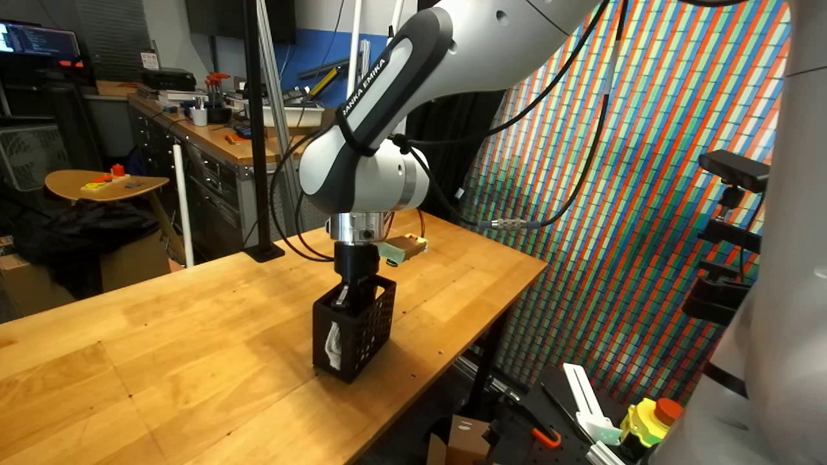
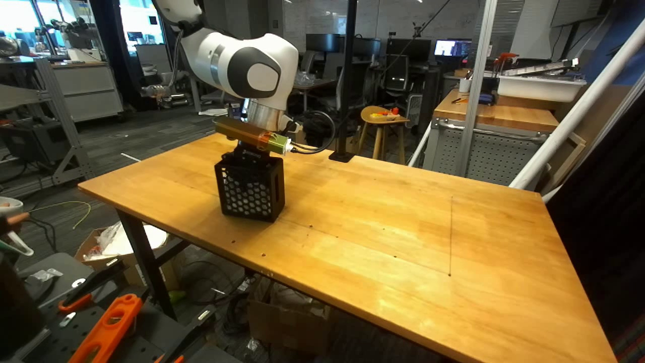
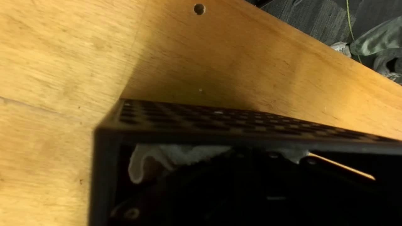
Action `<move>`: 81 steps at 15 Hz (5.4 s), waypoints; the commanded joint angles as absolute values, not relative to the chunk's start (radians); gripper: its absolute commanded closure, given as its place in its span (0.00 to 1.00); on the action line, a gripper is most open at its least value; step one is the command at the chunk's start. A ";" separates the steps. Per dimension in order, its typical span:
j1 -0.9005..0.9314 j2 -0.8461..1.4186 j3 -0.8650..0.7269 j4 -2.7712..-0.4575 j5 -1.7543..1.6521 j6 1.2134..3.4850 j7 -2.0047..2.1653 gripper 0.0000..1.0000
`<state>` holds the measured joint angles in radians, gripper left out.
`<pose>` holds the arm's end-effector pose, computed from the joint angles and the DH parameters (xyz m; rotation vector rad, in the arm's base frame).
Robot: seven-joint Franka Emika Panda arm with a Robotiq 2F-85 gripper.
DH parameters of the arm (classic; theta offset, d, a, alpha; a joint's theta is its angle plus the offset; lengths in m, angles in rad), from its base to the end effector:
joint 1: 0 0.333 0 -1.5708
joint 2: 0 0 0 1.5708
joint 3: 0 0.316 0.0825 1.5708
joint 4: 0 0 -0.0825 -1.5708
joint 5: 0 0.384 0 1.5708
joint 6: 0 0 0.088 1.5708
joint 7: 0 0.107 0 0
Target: Put the towel in the basket
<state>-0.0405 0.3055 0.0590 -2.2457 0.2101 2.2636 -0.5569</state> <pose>0.5104 0.0157 0.2096 -2.8295 -0.5991 0.3419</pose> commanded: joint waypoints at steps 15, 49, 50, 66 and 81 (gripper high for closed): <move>-0.028 -0.014 0.024 -2.350 0.060 2.123 -0.367 0.06; -0.012 0.181 0.034 -2.340 0.067 2.371 -0.339 1.00; -0.017 0.197 0.036 -2.345 0.078 2.384 -0.345 1.00; -0.072 0.317 0.091 -2.393 0.325 2.513 -0.545 1.00; -0.063 0.016 0.022 -2.500 0.116 2.353 -0.438 1.00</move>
<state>-0.0669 0.1433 0.0454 -2.4299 0.1916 2.4062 -0.4836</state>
